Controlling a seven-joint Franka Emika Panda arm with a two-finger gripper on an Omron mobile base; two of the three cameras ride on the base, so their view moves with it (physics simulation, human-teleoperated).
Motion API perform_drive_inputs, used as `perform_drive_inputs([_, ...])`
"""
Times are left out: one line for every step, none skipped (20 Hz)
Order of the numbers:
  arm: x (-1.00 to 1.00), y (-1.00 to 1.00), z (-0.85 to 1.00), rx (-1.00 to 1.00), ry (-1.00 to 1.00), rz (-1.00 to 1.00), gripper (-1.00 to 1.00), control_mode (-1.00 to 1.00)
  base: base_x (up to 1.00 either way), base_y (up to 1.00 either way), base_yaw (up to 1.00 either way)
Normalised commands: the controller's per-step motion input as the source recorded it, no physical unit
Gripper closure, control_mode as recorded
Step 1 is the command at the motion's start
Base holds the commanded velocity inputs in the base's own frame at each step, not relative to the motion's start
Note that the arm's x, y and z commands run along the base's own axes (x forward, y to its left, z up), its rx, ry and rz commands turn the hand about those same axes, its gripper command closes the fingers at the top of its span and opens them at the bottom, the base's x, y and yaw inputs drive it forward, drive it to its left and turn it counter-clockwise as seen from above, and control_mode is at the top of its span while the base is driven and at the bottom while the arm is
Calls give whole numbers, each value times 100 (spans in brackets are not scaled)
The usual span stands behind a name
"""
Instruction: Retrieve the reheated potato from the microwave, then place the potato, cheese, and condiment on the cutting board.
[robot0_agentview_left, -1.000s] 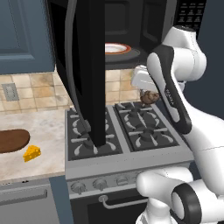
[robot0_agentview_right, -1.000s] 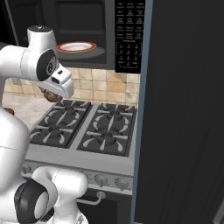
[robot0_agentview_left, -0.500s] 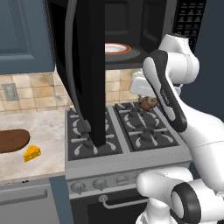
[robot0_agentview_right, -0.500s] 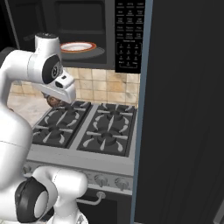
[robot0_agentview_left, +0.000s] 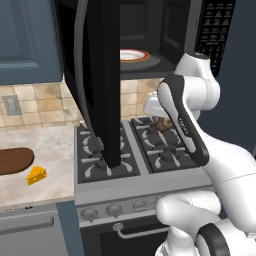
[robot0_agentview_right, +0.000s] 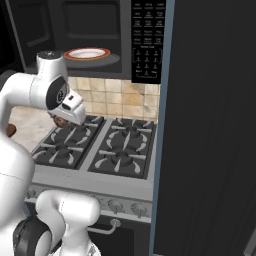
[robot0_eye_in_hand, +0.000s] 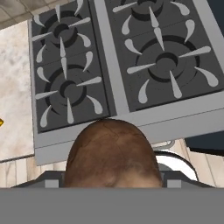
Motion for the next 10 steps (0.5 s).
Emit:
perform_drive_inputs([10,15,-30,0,-10,0,100,-100,0,0,0])
perform_drive_inputs([12,13,-25,-1,-10,0,100,-100,0,0,0])
perform_drive_inputs([7,14,-17,0,-9,0,100,-100,0,0,0])
perform_drive_inputs([4,6,-2,0,-1,0,100,-100,0,0,0])
perform_drive_inputs([4,0,-2,0,0,0,100,-100,0,0,0])
perform_drive_inputs([0,0,0,0,0,0,100,-100,0,0,0])
perform_drive_inputs([0,0,0,0,0,0,100,-100,0,0,0])
perform_drive_inputs([0,0,0,0,0,0,100,-100,0,0,0])
perform_drive_inputs([0,0,0,0,0,0,100,-100,0,0,0])
perform_drive_inputs([0,0,0,0,0,0,100,-100,0,0,0])
